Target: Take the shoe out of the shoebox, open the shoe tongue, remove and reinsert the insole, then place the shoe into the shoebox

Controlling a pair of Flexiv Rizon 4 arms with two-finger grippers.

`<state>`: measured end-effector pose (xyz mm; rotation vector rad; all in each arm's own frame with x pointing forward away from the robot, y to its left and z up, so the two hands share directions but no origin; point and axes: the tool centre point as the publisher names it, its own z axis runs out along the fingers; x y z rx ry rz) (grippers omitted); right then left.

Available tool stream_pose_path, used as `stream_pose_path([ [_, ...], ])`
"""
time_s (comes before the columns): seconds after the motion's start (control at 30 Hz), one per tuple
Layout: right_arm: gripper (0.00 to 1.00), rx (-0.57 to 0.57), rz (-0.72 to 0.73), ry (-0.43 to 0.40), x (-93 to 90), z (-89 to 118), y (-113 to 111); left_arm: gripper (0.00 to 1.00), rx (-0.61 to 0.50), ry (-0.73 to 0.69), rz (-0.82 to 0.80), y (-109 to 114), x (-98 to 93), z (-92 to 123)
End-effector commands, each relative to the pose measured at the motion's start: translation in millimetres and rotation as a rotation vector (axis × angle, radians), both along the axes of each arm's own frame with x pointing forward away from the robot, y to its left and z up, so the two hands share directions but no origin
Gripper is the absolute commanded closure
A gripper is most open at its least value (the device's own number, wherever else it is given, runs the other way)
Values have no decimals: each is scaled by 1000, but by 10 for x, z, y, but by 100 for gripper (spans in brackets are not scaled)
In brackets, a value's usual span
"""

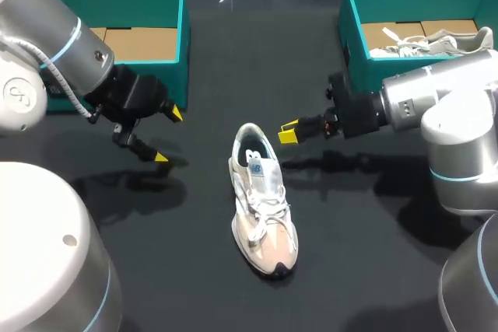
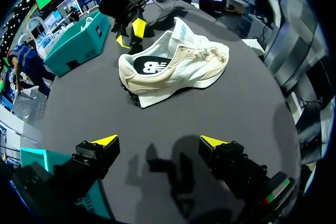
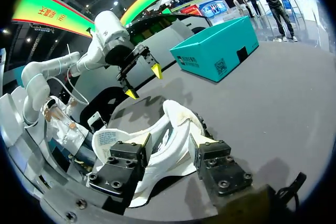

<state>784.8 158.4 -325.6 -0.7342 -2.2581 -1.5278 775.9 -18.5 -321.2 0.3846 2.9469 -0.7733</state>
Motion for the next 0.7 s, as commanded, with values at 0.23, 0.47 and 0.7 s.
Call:
stream_pose_path([
  [0.23,54,-201,-18,-7,-68,215,-253,0,-5,3,-59,221,-41,61],
  [0.47,54,-339,-38,15,0,300,-419,0,2,-7,-130,429,-14,119],
  [0.7,54,-476,-57,57,67,374,-501,0,9,-13,-187,643,71,198],
])
